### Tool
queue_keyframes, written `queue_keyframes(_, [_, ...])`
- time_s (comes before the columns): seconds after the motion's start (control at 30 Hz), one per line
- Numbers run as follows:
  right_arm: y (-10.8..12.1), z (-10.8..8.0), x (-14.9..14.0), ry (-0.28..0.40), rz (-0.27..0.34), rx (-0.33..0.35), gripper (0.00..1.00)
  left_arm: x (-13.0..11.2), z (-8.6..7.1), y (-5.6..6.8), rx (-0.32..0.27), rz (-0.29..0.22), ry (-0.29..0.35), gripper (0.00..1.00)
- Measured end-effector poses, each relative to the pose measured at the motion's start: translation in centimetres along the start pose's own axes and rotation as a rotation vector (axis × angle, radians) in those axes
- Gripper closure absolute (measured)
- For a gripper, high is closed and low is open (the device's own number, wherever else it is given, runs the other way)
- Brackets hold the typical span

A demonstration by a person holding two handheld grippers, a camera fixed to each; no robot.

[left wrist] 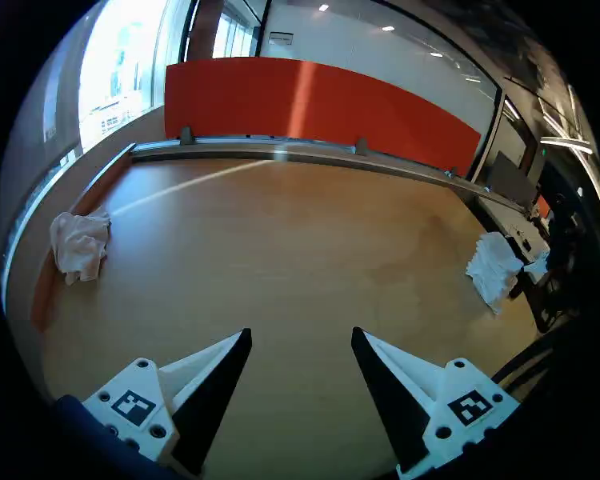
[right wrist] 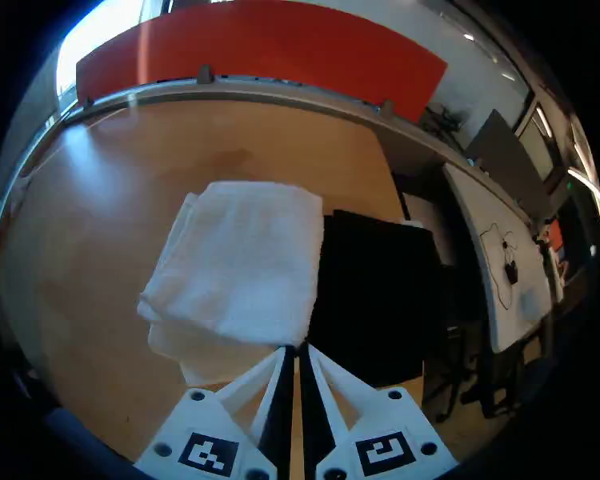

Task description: Fold towel

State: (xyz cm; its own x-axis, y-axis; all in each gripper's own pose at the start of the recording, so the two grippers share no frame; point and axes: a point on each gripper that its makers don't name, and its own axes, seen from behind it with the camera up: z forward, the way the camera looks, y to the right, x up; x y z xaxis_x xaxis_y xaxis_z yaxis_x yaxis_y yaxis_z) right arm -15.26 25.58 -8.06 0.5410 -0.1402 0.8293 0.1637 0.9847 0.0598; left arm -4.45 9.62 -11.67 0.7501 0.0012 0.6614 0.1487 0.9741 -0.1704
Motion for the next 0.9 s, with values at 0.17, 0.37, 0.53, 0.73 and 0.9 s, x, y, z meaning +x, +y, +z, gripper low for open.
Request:
queue_keyframes(0.17, [0.2,0.9,-1.1,-0.019,0.012,-0.010,0.96,-0.1,0.0,0.2,0.000,0.004,-0.003,0.08])
queue_keyframes(0.37, [0.6,1.8,-1.6,-0.031,0.036,-0.025,0.96,-0.2,0.1,0.3,-0.001,0.014,-0.007,0.08])
queue_keyframes(0.53, [1.0,2.1,-1.7,-0.034,0.046,-0.038,0.96,-0.1,0.0,0.4,-0.001,0.016,-0.007,0.08])
queue_keyframes(0.73, [1.0,2.3,-1.8,-0.037,0.047,-0.046,0.95,0.0,0.0,0.2,0.001,0.017,-0.009,0.08])
queue_keyframes(0.9, [0.9,2.0,-2.0,-0.030,0.052,-0.056,0.89,0.1,0.1,0.2,0.002,0.020,-0.007,0.08])
